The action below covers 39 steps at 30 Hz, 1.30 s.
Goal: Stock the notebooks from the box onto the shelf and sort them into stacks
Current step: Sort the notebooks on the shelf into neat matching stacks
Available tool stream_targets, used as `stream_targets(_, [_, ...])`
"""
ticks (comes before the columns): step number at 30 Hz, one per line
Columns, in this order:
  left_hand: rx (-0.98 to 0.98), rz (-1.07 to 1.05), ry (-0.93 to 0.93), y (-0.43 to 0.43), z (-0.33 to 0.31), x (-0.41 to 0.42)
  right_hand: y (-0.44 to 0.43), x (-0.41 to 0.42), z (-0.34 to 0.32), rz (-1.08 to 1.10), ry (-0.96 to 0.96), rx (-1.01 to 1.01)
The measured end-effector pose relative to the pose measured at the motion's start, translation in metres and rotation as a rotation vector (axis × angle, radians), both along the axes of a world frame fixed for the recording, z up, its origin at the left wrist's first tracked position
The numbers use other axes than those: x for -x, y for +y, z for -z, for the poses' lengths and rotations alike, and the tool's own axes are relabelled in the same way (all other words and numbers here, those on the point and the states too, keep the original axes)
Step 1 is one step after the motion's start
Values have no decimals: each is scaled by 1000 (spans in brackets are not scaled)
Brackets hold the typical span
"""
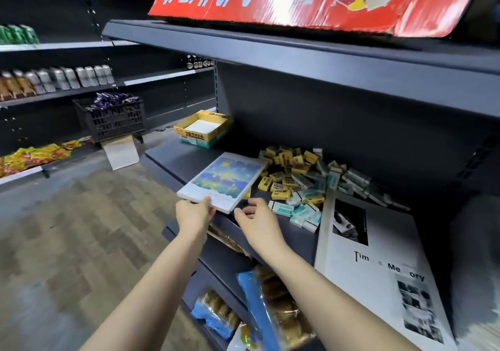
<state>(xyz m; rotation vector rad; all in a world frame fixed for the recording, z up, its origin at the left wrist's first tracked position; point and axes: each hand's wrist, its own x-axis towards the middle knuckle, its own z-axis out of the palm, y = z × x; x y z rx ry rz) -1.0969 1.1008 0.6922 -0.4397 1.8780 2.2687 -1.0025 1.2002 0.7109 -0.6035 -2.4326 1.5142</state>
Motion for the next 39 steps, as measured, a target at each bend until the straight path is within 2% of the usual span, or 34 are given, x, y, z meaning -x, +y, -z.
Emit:
stream_targets(4, [-124,88,-44,2,-8,-15,-2,13,0,57,5,238])
stream_targets(7, [-144,170,10,0,-14,-34,0,16,4,96,12,540])
stream_targets(9, [-167,201,55,-1,-16,-46,3,14,4,122,3,633])
stream_targets(11, [-200,221,83,-4,-18,-58,4,9,0,120,-14,632])
stream_targets(16, [-303,160,21,-16,-24,-79,9,-18,-17,52,38,636])
stream_targets(20, [-260,114,89,-20,-35,-98,24,-52,-30,9,74,506])
stream_targets(27, [-130,368,222,15,-59,-155,63,-146,-63,39,180,337])
stream_targets(32, [-128,564,263,59,-75,-203,94,-223,-78,186,269,276])
stream_targets(39, [-130,833,333,127,-96,-285,138,-333,-84,425,357,293])
